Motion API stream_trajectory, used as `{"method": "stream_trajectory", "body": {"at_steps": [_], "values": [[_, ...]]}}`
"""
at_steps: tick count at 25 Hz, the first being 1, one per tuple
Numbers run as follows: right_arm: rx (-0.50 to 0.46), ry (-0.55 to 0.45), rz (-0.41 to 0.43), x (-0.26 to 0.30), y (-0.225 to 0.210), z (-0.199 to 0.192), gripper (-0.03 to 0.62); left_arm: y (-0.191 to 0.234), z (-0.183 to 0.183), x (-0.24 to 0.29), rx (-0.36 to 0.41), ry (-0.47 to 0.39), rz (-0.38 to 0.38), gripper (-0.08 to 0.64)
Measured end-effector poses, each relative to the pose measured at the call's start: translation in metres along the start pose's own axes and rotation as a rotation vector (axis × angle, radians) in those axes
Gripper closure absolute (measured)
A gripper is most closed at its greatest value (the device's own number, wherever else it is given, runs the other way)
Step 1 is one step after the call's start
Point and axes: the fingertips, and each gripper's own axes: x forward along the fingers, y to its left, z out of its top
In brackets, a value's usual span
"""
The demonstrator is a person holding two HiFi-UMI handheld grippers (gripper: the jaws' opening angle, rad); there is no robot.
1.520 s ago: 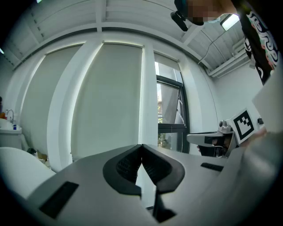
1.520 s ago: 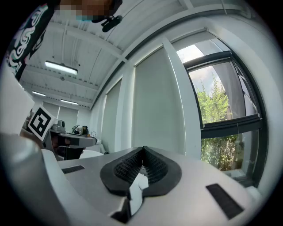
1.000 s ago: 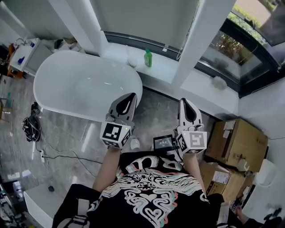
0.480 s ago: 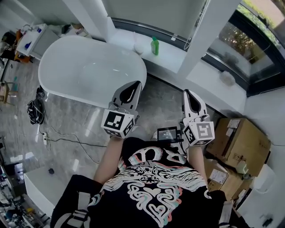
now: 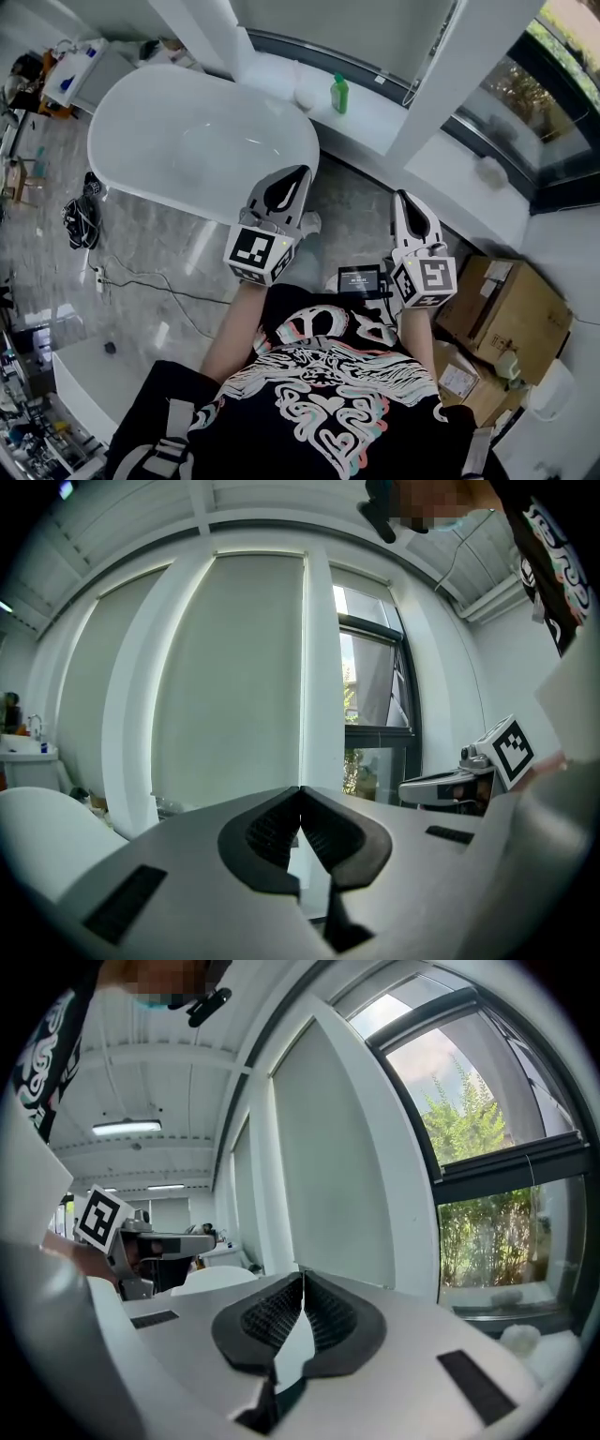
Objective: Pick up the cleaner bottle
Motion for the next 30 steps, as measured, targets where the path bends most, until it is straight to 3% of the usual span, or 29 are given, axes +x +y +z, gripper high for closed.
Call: {"method": "stream_trajectory", "body": {"at_steps": [9,19,26,30], "values": [[-0.052,-0.005,0.038,0.103,-0.019,0.020,0.563,0.074,0.006,0.076,0.005,-0.031,0.008,0.545],[-0.071,0.003,0.028,0.247,-0.028,0.054,0.563,0.193,0.021,0.153,0.009,-0.030,0.015,0.545],[-0.064,0.010,-0.013,0.307,-0.040,0.060,0.563,0.240,0.027,0.195,0.052,-0.033,-0.025,0.545],[-0.065,-0.025,-0.038,0.331,-0.054,0.069,0.563,0.260,0.033,0.221,0.053,-0.090,-0.025,0.545]]}}
